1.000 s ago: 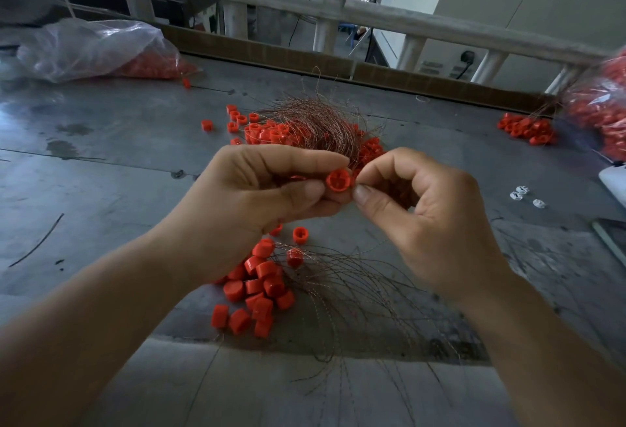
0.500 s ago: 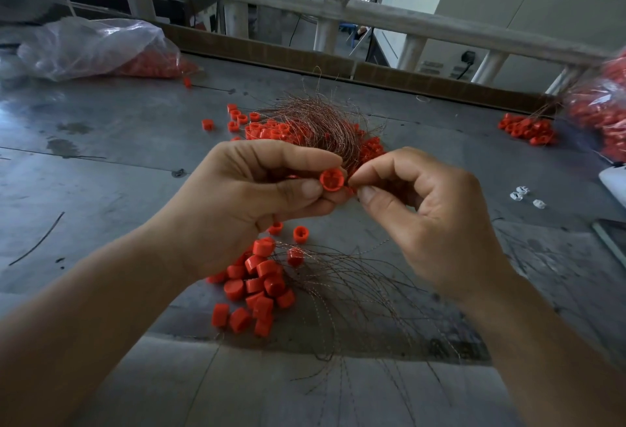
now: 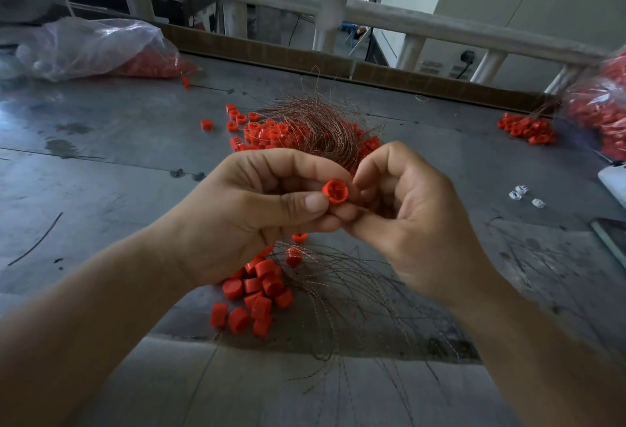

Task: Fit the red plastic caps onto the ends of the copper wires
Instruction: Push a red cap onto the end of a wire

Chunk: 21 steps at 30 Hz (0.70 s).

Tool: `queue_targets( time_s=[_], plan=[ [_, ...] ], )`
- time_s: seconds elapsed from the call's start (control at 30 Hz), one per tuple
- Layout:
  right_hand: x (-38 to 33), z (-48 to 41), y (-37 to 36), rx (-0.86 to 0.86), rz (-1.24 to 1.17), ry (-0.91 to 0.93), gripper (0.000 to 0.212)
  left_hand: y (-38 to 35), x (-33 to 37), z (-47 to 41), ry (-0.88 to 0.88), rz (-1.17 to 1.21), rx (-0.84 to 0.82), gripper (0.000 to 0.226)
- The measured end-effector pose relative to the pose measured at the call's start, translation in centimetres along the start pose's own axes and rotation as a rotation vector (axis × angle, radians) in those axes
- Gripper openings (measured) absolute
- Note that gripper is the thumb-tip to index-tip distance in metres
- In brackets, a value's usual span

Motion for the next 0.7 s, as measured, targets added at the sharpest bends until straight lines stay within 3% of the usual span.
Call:
queue_targets(
  time_s=[0.1, 0.23, 0.37, 0.53, 0.7],
  plan=[
    [0.5, -0.1, -0.1, -0.046, 0.003, -0.024, 0.028, 0.2, -0.2, -0.1, 0.011, 0.010, 0.019, 0.022],
    [1.8, -0.6, 2.1, -0.017, 0.002, -0.080, 0.016, 0.9, -0.5, -0.2, 0.043, -0.002, 0.077, 0.023],
    [4.5, -0.8, 5.5, 0.077, 0.265, -0.129, 0.016, 1.3, -1.1, -0.3, 0.080, -0.024, 0.116, 0.026],
    [8.7, -0.5, 4.7, -0.097, 0.552, -0.211, 0.010, 1.4, -1.7, -0.5, 0.121, -0.012, 0.150, 0.019],
    [10.0, -1.3, 2.8, -0.200, 0.666, -0.148, 0.028, 1.6, -1.7, -0.3, 0.143, -0.024, 0.187, 0.022]
  ],
)
Point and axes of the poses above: each hand's wrist, its own z-axis away from the middle knuckle, its own y-axis out of the back of the hand, x = y × z, the point moved 10 cm from there along -z, towards the middle knuckle, and after that the axes turned 15 degrees about y, right-handed, at the moved point
